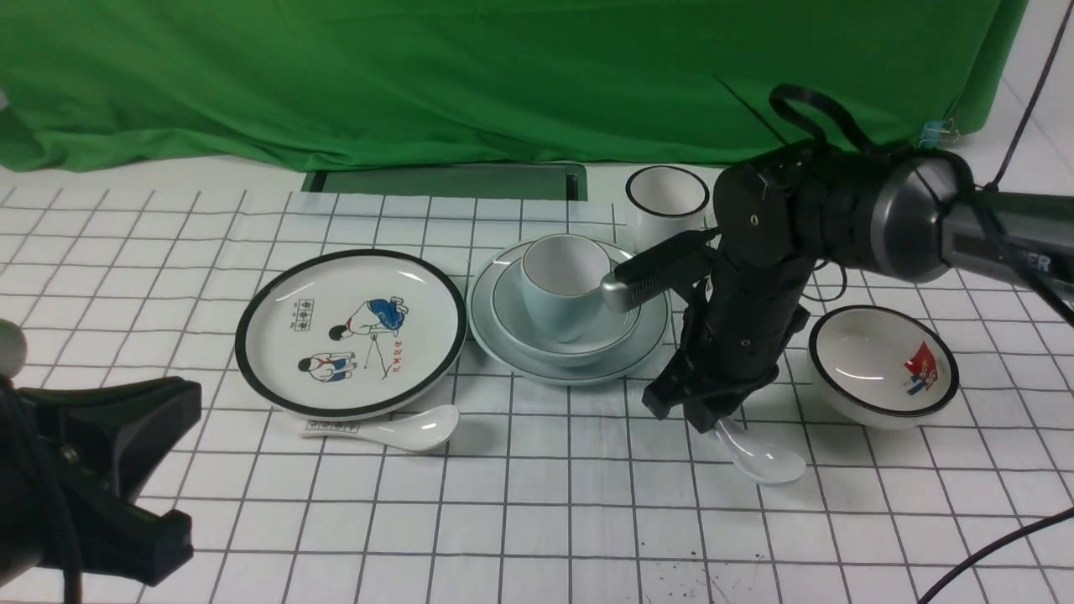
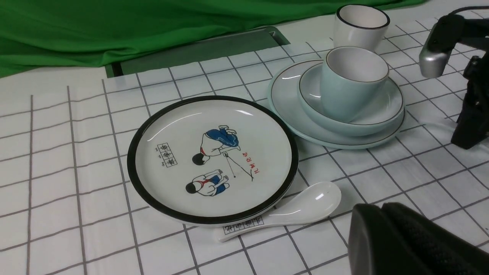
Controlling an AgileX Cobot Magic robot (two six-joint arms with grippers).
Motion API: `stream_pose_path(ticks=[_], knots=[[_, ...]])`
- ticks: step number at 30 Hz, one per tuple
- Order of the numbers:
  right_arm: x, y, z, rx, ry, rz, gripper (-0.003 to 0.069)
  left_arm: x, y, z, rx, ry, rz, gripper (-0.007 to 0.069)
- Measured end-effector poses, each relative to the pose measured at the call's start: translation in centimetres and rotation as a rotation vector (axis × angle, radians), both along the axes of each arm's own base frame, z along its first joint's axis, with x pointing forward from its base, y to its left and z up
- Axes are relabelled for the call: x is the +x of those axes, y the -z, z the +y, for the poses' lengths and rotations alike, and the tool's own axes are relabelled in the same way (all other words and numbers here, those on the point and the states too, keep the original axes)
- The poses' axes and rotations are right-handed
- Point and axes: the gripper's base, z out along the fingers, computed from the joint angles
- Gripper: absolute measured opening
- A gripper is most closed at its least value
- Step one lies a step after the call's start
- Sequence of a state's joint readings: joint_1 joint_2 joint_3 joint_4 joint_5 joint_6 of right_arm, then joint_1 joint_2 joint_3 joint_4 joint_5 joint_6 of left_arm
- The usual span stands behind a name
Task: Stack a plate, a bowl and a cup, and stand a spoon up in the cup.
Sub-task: Use the right arm to grab a blue soup spoon, then use the right arm to put the blue soup spoon into the blue teacup in the middle
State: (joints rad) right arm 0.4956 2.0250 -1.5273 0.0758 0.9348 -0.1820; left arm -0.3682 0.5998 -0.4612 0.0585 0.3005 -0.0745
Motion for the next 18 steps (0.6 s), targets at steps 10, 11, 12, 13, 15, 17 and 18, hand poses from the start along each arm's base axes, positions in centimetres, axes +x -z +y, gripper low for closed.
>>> stream_pose_path(ticks=[10,11,12,13,15,17,18], knots=[[0.3,-13.4,3.3,0.550,0.013,-0.818,0.0180,0.2,-0.7,-0.1,-0.020,0.007,-0.076,-0.0035],[0.2,-13.2,3.4,0.549,0.006,-0.816,0.0180,0.2,-0.7,-0.1,-0.020,0.007,-0.076,-0.0035],[0.5,-12.9,4.0,0.557,0.011,-0.890,0.0180,0.2,-0.7,-0.1,-0.020,0.007,-0.076,-0.0035],[1.0,-12.0,4.8,0.559,0.025,-0.961,0.0181,0.2,-0.7,-0.1,-0.019,0.007,-0.073,-0.0035],[1.6,-10.7,5.4,0.556,0.044,-1.005,0.0181,0.2,-0.6,-0.1,-0.018,0.007,-0.069,-0.0035],[2.6,-7.8,6.0,0.532,0.062,-0.996,0.0181,0.2,-0.6,-0.1,-0.016,0.007,-0.066,-0.0035],[2.8,-6.8,6.2,0.531,0.075,-0.979,0.0181,0.2,-0.6,-0.1,-0.016,0.007,-0.066,-0.0035]])
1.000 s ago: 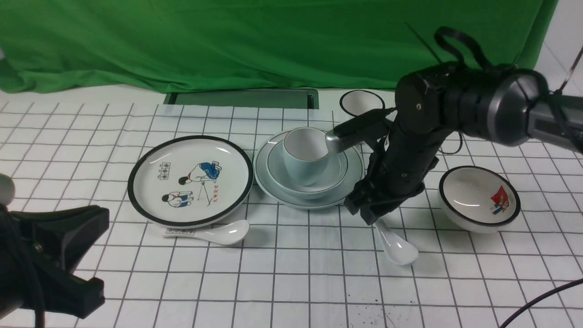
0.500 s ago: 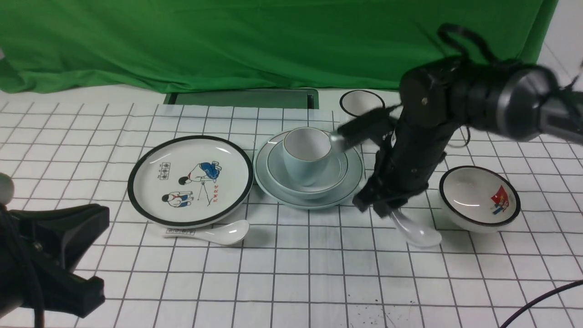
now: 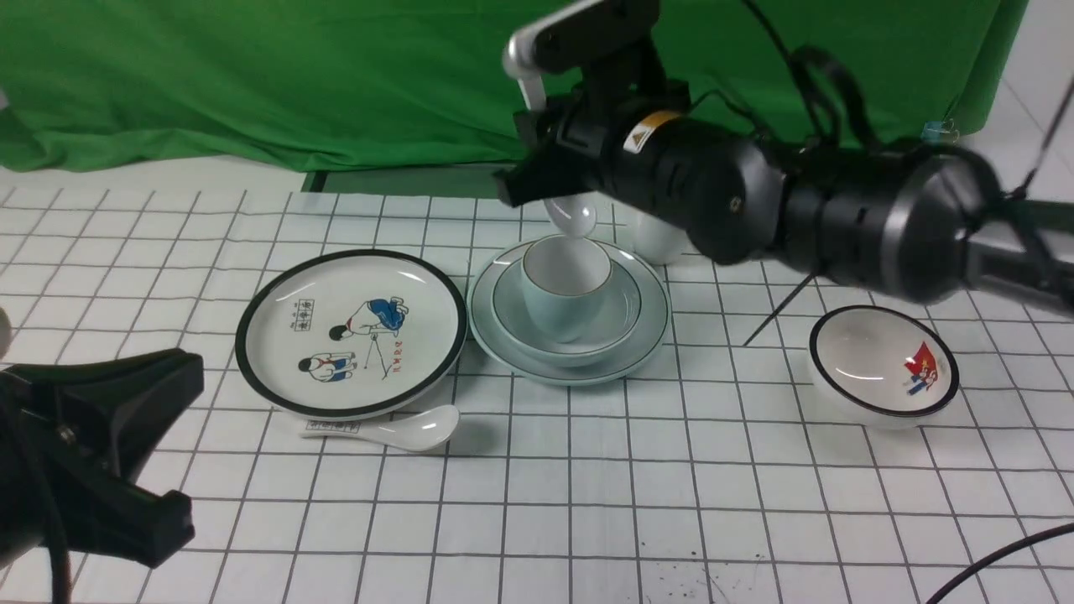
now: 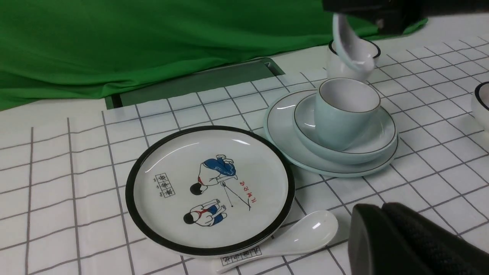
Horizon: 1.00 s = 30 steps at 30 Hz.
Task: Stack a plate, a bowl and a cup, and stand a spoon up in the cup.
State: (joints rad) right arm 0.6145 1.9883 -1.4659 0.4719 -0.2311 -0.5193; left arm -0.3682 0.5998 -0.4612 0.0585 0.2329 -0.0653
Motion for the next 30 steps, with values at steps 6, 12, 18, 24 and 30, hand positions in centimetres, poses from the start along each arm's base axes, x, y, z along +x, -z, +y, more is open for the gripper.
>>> stream_pose_path(ticks=[6,12,18,24,30], knots=[[0.6,3.7,0.4,-0.019,0.008,0.083,0.0189,0.0,0.0,0.0,0.000,0.000,0.000,-0.0033],[-0.5,1.8,0.2,-0.065,-0.057,0.130,0.0330,0.0,0.0,0.0,0.003,0.001,-0.001,-0.0033],[-5.4,-7.5,-3.3,-0.120,-0.206,0.204,0.0108,0.0,0.0,0.0,0.003,0.001,-0.001,-0.0033],[-14.0,-14.9,-9.4,-0.192,-0.221,0.061,0.0014,0.0,0.0,0.0,0.004,0.001,0.000,-0.0032],[-21.3,-13.0,-14.5,-0.141,-0.165,-0.058,0.0013,0.0,0.0,0.0,0.004,0.001,0.000,-0.0032]])
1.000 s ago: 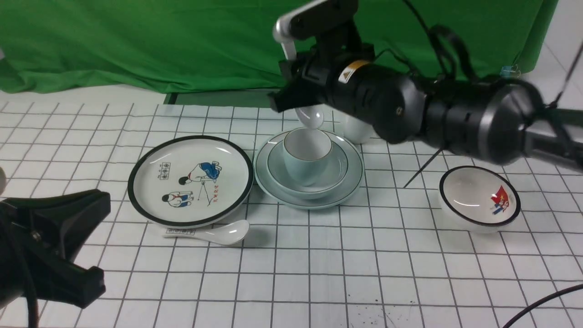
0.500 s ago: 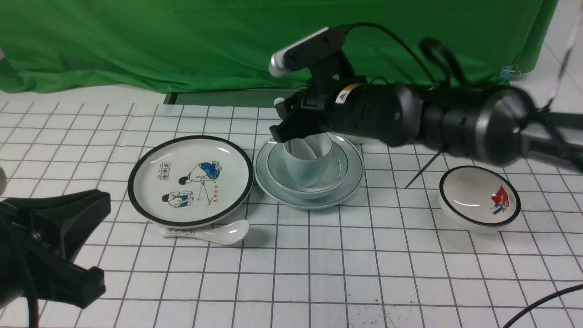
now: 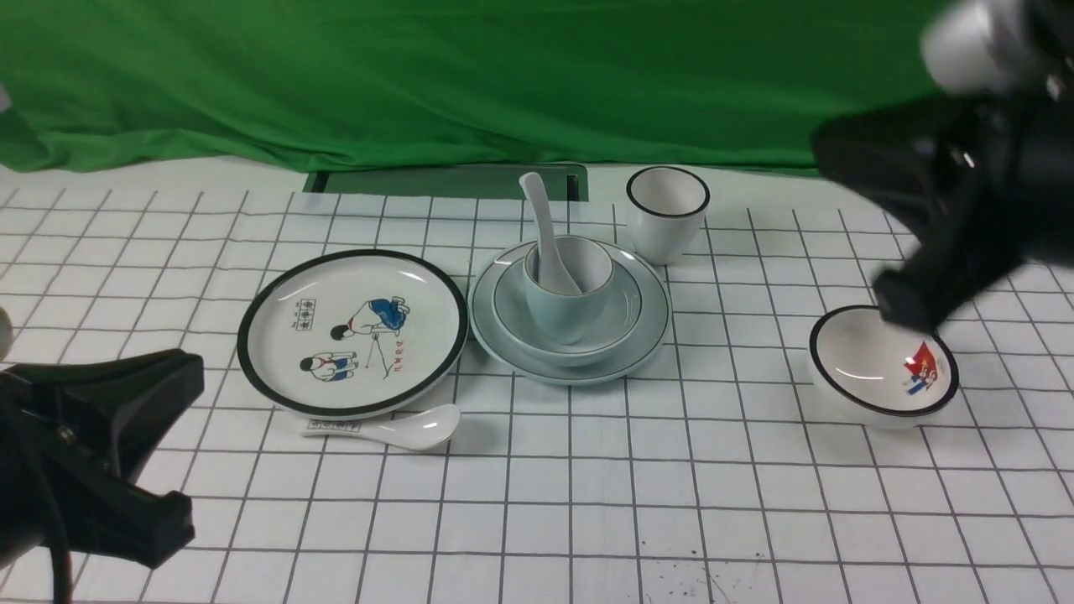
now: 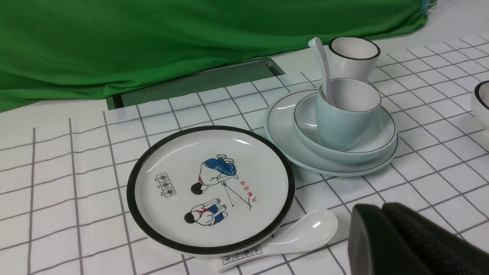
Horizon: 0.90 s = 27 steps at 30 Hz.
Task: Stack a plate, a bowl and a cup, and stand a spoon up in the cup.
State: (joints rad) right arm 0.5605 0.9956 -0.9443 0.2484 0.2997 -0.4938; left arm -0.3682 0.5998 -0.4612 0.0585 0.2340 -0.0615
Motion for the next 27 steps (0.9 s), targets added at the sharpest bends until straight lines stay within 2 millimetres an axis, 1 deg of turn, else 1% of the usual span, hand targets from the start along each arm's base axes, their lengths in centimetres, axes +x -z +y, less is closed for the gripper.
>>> stream_pose_path(ticks=[2,6,8,9,12,16,19,22,24,27], knots=[[-2.2,3.0,-1.7,0.019,0.027,-0.032,0.0015,0.0,0.0,0.0,0.000,0.000,0.000,-0.0032],[-4.7,7.5,-3.5,0.025,0.055,-0.049,0.0017,0.0,0.0,0.0,0.000,0.000,0.000,-0.0031],[-5.2,8.8,-3.9,0.012,0.058,-0.045,0.0018,0.0,0.0,0.0,0.000,0.000,0.000,-0.0031],[-5.8,10.0,-4.4,0.010,0.065,-0.055,0.0020,0.0,0.0,0.0,0.000,0.000,0.000,-0.0031],[-6.8,12.3,-5.1,-0.018,0.066,-0.036,0.0020,0.0,0.0,0.0,0.000,0.000,0.000,-0.0030],[-8.1,14.7,-5.9,-0.132,0.039,-0.054,0.0010,0.0,0.0,0.0,0.000,0.000,0.001,-0.0030],[-8.8,15.0,-6.6,-0.140,0.057,-0.069,0.0010,0.0,0.0,0.0,0.000,0.000,0.001,-0.0030],[-9.4,15.0,-7.5,-0.106,0.109,-0.133,0.0010,0.0,0.0,0.0,0.000,0.000,0.001,-0.0030],[-9.9,15.3,-8.3,-0.064,0.173,-0.195,0.0010,0.0,0.0,0.0,0.001,0.000,0.001,-0.0030],[-10.5,16.5,-9.6,0.011,0.295,-0.254,0.0011,0.0,0.0,0.0,0.001,0.000,0.001,-0.0030]])
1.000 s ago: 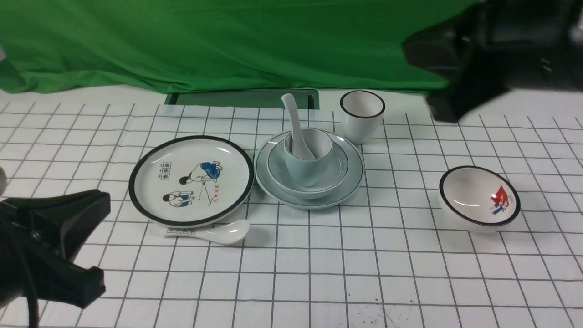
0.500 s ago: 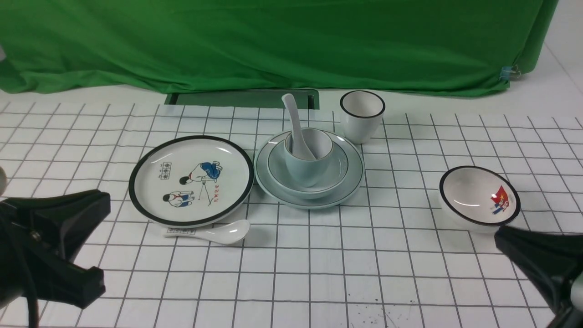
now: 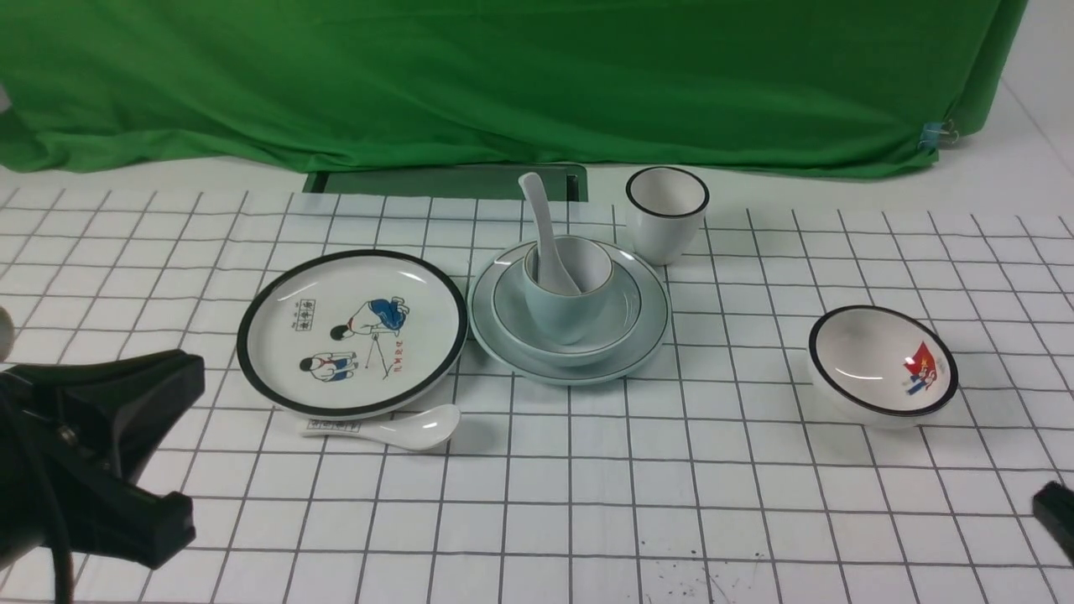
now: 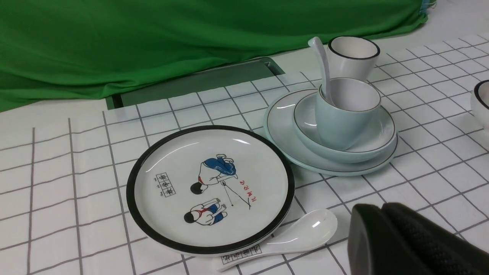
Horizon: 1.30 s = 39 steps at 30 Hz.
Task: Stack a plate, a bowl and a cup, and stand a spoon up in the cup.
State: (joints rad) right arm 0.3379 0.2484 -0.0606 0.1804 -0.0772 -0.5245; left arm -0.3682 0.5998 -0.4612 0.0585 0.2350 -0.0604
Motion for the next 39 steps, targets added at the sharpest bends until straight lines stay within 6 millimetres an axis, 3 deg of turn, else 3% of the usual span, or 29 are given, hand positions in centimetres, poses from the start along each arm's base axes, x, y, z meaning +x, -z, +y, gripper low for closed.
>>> stream_pose_path(ticks=[6,15,25,39], knots=[[-1.1,1.0,-1.6,0.193,0.172,-0.067,0.0011,0.0,0.0,0.0,0.000,0.000,0.000,-0.0030],[-1.7,2.0,-2.3,0.210,0.295,-0.001,0.0012,0.0,0.0,0.0,0.000,0.000,0.001,-0.0030],[-1.8,3.3,-2.4,0.296,0.341,0.156,0.0013,0.0,0.0,0.0,0.000,0.000,0.001,-0.0030],[-1.9,3.4,-2.4,0.307,0.344,0.171,0.0045,0.0,0.0,0.0,0.001,0.000,0.001,-0.0029]])
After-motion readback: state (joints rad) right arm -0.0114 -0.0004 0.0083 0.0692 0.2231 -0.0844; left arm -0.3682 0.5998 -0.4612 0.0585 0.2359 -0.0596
